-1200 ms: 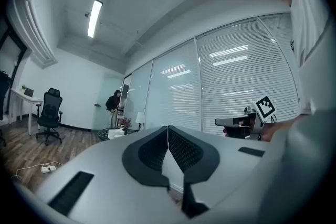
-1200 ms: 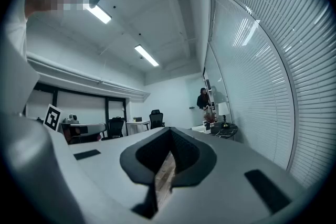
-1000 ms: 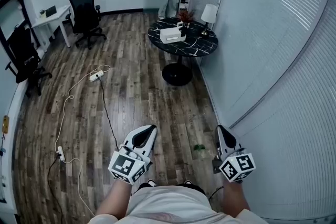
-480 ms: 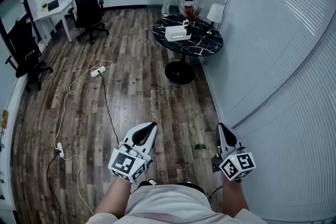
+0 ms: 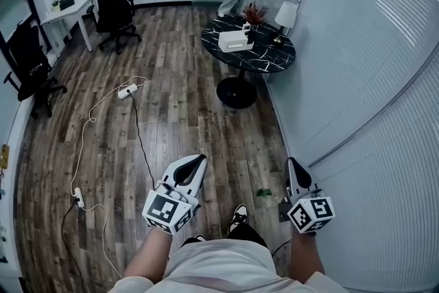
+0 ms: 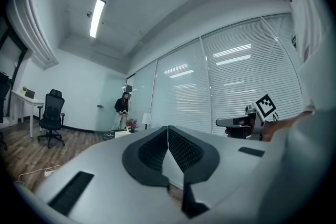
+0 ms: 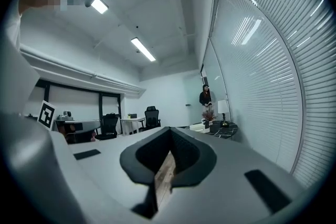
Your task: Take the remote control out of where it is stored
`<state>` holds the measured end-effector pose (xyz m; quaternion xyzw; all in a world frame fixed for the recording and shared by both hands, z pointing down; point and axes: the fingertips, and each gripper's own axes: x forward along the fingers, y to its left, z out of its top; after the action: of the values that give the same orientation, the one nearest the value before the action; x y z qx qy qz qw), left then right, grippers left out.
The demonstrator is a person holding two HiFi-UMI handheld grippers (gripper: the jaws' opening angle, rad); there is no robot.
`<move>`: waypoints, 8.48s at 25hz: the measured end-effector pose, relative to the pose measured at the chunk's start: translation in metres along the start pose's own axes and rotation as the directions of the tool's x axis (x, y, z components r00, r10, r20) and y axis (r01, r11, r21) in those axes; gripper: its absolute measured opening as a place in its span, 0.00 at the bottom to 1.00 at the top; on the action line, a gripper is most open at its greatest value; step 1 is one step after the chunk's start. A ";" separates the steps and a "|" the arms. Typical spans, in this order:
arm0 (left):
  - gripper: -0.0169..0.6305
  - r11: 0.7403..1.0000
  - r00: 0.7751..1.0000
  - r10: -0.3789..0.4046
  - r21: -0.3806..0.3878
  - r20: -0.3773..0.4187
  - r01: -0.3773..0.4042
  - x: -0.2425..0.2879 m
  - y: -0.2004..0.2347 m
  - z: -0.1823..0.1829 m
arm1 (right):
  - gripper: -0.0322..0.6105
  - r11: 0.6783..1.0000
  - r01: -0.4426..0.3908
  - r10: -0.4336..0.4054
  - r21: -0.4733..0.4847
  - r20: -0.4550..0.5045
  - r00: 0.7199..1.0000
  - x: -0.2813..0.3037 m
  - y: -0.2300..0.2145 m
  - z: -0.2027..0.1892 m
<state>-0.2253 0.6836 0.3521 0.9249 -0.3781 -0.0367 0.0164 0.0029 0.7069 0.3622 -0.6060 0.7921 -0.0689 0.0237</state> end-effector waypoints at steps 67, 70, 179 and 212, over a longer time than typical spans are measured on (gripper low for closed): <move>0.04 0.998 0.997 -0.059 0.000 -0.058 0.059 0.480 0.371 -0.007 | 0.07 1.000 -0.009 0.007 -0.018 -0.096 0.995 0.569 -0.202 0.048; 0.04 0.998 0.995 -0.063 -0.002 -0.073 0.063 0.501 0.382 -0.012 | 0.07 1.000 0.002 -0.002 -0.006 -0.093 0.996 0.588 -0.217 0.049; 0.04 0.994 0.964 0.086 -0.047 -0.252 -0.102 0.759 0.430 -0.092 | 0.40 0.931 -0.220 -0.171 -0.291 -0.881 0.442 0.809 -0.622 -0.177; 0.04 0.994 0.960 0.093 -0.025 -0.265 -0.104 0.762 0.426 -0.084 | 0.40 0.945 -0.207 -0.089 -0.252 -0.811 0.579 0.834 -0.622 -0.172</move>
<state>0.0256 -0.1541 0.4180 0.9011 -0.4173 0.0798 0.0862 0.3565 -0.2416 0.6562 -0.4749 0.7345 -0.2086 -0.4376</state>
